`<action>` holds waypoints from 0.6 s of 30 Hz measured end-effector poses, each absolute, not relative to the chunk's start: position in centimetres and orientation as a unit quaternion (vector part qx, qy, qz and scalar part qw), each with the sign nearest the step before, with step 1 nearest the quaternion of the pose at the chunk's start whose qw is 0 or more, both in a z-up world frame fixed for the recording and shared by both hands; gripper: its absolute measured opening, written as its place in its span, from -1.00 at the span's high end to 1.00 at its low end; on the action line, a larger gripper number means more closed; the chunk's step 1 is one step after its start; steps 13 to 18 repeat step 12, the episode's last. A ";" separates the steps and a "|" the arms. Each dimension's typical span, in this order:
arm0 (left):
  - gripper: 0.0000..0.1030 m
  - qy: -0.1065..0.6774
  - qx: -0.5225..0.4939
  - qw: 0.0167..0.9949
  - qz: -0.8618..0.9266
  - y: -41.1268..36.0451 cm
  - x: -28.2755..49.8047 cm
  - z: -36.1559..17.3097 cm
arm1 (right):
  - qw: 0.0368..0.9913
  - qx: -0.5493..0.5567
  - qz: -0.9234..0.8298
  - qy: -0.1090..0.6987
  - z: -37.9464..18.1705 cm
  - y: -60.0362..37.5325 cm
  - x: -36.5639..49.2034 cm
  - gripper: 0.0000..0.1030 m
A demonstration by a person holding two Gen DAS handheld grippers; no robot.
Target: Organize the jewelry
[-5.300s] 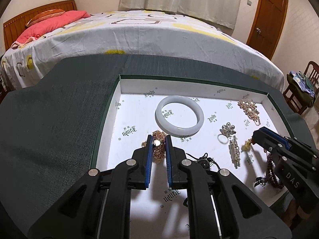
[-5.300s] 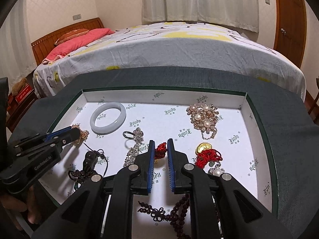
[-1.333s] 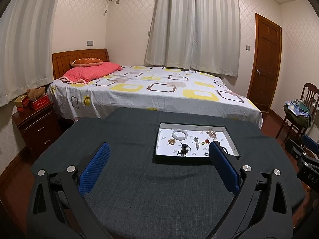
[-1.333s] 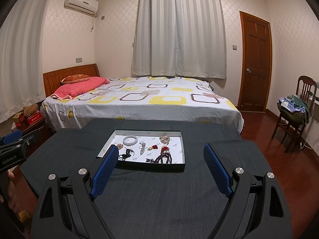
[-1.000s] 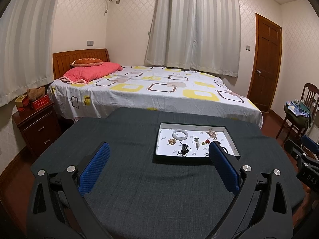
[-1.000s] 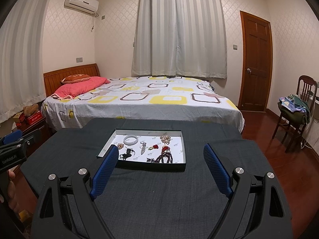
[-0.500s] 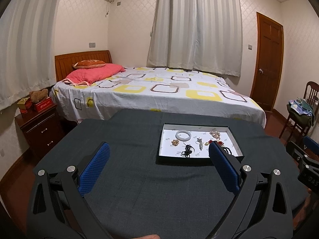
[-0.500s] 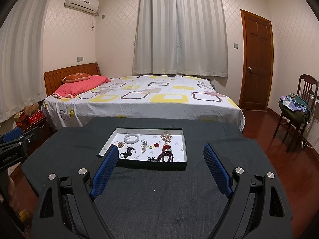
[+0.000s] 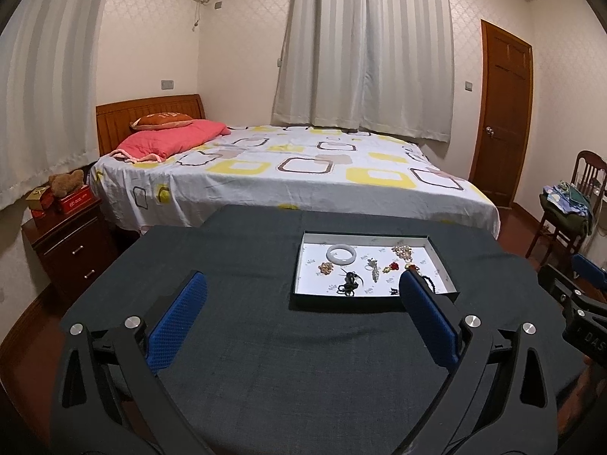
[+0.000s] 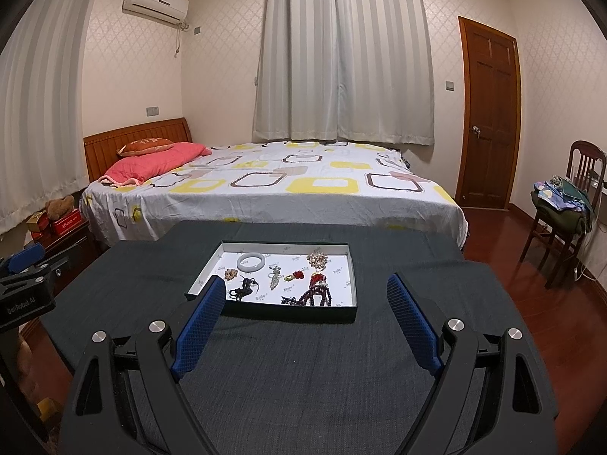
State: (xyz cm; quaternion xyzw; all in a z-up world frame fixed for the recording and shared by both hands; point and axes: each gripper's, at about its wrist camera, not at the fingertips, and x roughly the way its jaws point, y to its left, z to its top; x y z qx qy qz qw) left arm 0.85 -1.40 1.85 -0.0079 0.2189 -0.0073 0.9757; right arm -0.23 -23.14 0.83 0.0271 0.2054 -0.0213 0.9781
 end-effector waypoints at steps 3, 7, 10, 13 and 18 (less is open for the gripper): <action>-0.92 0.219 -0.002 0.976 -0.005 -1.6 0.9 1.6 | 0.978 0.028 -0.021 0.206 0.7 -23.1 -0.3 -0.63; -0.92 0.218 0.002 0.976 -0.003 -1.8 1.0 1.4 | 0.978 0.028 -0.021 0.206 0.6 -23.1 -0.3 -0.63; -0.92 0.224 0.002 0.975 -0.001 -1.7 1.3 1.1 | 0.977 0.029 -0.021 0.209 0.4 -23.1 -0.2 -0.63; -0.92 0.230 0.001 0.973 -0.001 -1.6 1.6 0.8 | 0.977 0.030 -0.022 0.211 0.1 -23.2 -0.1 -0.63; -0.92 0.230 0.001 0.973 -0.001 -1.6 1.6 0.8 | 0.977 0.030 -0.022 0.211 0.1 -23.2 -0.1 -0.63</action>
